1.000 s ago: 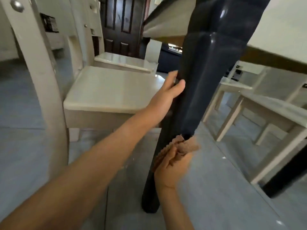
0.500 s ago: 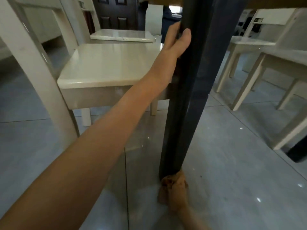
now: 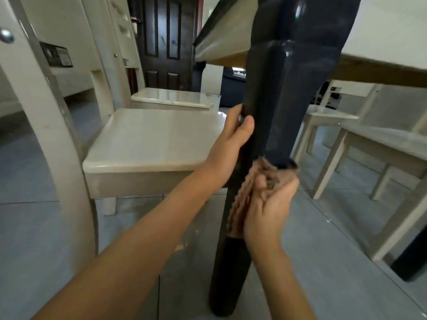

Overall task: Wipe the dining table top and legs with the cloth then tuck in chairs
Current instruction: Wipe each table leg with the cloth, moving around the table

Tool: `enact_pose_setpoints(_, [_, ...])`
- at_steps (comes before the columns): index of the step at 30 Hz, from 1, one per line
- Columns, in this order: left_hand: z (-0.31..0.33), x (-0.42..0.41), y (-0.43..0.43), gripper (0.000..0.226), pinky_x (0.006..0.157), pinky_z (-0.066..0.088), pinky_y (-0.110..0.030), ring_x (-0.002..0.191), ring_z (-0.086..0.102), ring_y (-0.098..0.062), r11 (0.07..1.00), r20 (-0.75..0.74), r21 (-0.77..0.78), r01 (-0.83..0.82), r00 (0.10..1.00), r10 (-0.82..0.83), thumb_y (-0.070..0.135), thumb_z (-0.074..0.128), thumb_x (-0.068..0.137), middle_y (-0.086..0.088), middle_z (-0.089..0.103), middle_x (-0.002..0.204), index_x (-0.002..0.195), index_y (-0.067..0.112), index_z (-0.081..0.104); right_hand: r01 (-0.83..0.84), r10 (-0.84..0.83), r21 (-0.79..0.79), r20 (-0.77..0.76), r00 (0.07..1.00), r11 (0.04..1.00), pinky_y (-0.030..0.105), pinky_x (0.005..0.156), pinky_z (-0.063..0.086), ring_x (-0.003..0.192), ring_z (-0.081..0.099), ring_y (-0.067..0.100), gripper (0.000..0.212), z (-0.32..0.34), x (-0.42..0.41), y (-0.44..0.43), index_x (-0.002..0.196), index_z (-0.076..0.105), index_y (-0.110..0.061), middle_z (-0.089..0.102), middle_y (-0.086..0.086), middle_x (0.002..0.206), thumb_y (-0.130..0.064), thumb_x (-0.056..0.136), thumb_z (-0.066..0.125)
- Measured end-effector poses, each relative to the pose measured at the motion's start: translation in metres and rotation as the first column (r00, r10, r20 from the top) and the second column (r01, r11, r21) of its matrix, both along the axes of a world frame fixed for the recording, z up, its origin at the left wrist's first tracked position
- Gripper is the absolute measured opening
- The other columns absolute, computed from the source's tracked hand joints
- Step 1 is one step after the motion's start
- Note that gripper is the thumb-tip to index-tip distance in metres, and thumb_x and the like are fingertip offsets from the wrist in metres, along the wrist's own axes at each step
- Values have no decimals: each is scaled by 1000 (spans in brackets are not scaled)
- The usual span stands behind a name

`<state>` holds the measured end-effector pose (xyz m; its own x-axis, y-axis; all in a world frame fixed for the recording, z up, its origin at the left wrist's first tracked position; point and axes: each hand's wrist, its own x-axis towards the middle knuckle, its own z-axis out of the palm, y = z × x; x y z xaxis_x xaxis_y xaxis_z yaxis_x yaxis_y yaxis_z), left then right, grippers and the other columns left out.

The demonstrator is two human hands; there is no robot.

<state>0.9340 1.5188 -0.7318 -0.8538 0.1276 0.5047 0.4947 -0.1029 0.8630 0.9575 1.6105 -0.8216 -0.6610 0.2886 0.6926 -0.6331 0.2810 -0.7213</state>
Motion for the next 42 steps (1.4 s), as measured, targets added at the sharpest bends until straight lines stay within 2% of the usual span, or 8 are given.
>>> enact_pose_setpoints(7, [1, 3, 1, 21, 71, 39, 1, 80, 54, 26, 1000, -29, -2, -22, 999, 22, 25, 33, 102, 43, 57, 78, 97, 42, 44, 158, -155, 21, -104, 982, 987, -2, 68, 32, 82, 48, -6, 22, 77, -18, 2, 111, 34, -25, 50, -4, 106, -41, 98, 42])
enact_pose_setpoints(12, [-4, -4, 0, 28, 87, 47, -15, 104, 58, 8, 999, -32, 39, -28, 999, 30, 31, 35, 101, 12, 58, 118, 128, 28, 42, 57, -55, -70, 24, 998, 996, 8, 87, 42, 107, 55, -3, 48, 21, -16, -2, 134, 36, -18, 55, -7, 122, -45, 94, 40])
enact_pose_setpoints(18, [-1, 9, 12, 24, 78, 49, -11, 96, 59, 6, 992, 82, 115, -44, 996, 35, 27, 32, 101, 9, 56, 113, 123, 29, 41, 79, -18, -225, 264, 964, 971, 15, 90, 46, 108, 57, -8, 39, -11, 18, -4, 140, 43, -19, 61, -5, 122, -21, 101, 43])
enact_pose_setpoints(25, [43, 42, 5, 37, 97, 43, -21, 113, 54, 1, 980, 369, -106, -167, 909, 194, 35, 39, 93, 11, 56, 123, 130, 36, 41, 11, 173, -237, 742, 648, 971, 14, 69, 53, 69, 65, -3, 15, 33, 49, 36, 106, 67, -12, 70, -3, 84, -14, 96, 57])
enact_pose_setpoints(28, [74, 79, 5, 27, 90, 42, -12, 107, 57, 4, 953, 530, -215, -215, 794, 299, 17, 45, 99, 11, 61, 119, 120, 31, 54, 36, 209, -272, 811, 546, 962, 28, 64, 47, 68, 61, 28, 39, 99, 74, 65, 87, 64, 5, 65, 21, 72, -34, 88, 67])
enact_pose_setpoints(31, [125, 148, 8, 25, 78, 44, -17, 99, 62, -15, 942, 747, -232, -242, 576, 332, 9, 52, 95, 7, 68, 100, 94, 29, 66, 89, 251, -322, 857, 451, 942, 37, 65, 41, 68, 51, 19, 81, 194, 113, 91, 80, 53, 10, 55, 16, 71, -67, 66, 72])
enact_pose_setpoints(35, [245, 245, 10, 23, 69, 47, -11, 88, 62, -20, 940, 853, -266, -214, 403, 333, 1, 52, 92, -4, 69, 94, 90, 19, 67, 22, 241, -273, 882, 405, 962, 37, 75, 47, 80, 59, 21, 13, 341, 169, 125, 88, 64, -11, 65, 7, 83, -18, 96, 58])
enact_pose_setpoints(42, [444, 353, 4, 24, 76, 49, -28, 84, 65, -21, 937, 850, -338, -89, 397, 345, 34, 54, 78, -3, 70, 89, 91, 21, 68, 49, 220, -262, 886, 408, 964, 12, 66, 51, 85, 63, 12, 12, 560, 274, 173, 103, 63, -13, 68, 2, 93, -16, 98, 52])
